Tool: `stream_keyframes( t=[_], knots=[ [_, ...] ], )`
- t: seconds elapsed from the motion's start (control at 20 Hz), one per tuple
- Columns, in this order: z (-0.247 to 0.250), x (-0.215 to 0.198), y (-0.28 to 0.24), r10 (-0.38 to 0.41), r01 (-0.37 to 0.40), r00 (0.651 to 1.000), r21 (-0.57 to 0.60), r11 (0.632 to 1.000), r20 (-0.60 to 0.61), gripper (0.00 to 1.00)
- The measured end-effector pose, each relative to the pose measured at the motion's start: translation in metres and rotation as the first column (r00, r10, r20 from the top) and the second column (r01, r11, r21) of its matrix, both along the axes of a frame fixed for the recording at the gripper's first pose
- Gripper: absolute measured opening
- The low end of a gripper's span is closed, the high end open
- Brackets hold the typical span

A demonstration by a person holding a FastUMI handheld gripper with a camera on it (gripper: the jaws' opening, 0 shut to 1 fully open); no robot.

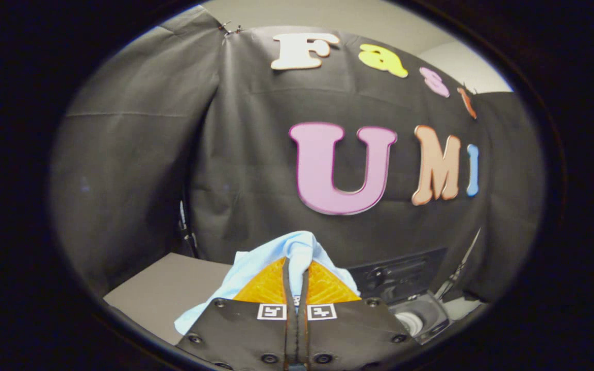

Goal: Put the clothes into the washing machine and then close the washing machine lid.

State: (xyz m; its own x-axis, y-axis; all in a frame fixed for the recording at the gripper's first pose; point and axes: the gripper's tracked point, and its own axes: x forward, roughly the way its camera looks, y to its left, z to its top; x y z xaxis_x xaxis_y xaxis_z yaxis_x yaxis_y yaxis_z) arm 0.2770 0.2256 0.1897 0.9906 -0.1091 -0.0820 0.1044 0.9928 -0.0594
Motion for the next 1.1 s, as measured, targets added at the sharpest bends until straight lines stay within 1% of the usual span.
stream_keyframes(
  t=[0.1,0.25,0.4,0.6,0.8,0.9,1.1],
  knots=[
    [0.017,-0.005,-0.026,-0.035,0.037,0.998,-0.028,0.999,0.053,0.00],
    [0.033,-0.009,-0.066,-0.086,0.091,0.990,-0.037,0.995,0.115,0.00],
    [0.034,-0.008,-0.104,-0.144,0.150,0.982,-0.043,0.988,0.120,0.00],
    [0.026,-0.006,-0.146,-0.186,0.193,0.975,-0.053,0.980,0.124,0.00],
    [0.002,0.001,-0.179,-0.212,0.220,0.971,-0.063,0.974,0.107,0.01],
    [-0.020,0.001,-0.192,-0.212,0.219,0.974,-0.084,0.972,0.085,0.01],
    [-0.072,0.003,-0.214,-0.234,0.237,0.971,-0.064,0.969,0.046,0.00]
  ],
)
